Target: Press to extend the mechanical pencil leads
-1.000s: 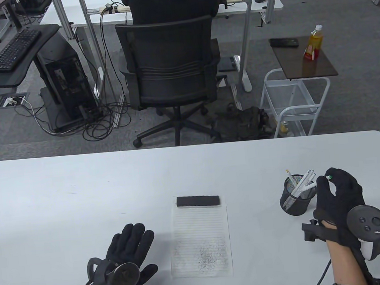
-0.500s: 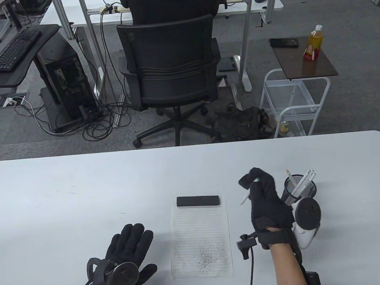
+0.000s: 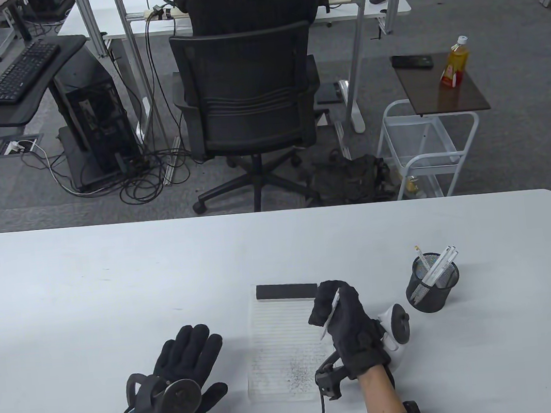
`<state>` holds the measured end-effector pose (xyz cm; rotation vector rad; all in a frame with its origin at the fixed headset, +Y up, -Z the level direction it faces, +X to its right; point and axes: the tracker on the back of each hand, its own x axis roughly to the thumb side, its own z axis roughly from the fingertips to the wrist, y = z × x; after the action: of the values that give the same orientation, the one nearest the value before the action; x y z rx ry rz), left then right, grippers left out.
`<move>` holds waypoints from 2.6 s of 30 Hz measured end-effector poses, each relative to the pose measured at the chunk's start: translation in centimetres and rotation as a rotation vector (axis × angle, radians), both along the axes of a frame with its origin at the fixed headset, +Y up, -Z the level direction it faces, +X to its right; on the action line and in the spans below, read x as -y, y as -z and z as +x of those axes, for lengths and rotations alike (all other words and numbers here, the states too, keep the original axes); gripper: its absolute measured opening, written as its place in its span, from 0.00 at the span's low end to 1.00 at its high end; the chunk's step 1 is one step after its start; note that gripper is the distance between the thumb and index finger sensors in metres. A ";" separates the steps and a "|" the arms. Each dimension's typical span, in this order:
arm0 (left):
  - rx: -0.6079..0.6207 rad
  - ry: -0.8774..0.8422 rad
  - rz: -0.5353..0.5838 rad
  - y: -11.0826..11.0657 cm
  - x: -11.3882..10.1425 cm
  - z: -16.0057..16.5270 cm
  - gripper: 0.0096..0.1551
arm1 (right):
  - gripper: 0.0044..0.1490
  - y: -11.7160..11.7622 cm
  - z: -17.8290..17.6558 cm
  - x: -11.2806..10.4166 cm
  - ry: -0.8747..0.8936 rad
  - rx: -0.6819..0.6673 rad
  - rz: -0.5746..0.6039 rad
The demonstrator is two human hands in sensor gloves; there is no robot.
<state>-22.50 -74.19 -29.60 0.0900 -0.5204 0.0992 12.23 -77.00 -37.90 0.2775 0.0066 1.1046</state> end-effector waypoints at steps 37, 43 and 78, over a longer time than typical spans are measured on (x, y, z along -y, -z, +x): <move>-0.009 -0.002 -0.007 0.2 0.1 -0.2 0.53 | 0.34 -0.1 -0.7 2.6 0.210 0.075 -0.014; -0.009 -0.002 -0.008 0.2 0.1 -0.3 0.53 | 0.35 -0.1 -1.0 2.7 0.197 0.062 0.000; -0.012 -0.004 -0.015 0.2 0.3 -0.3 0.53 | 0.33 0.2 -1.5 3.6 0.024 0.096 0.026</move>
<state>-22.79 -74.48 -29.82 0.0772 -0.5070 0.1061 10.71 -80.63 -38.11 0.2470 -0.0968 1.0942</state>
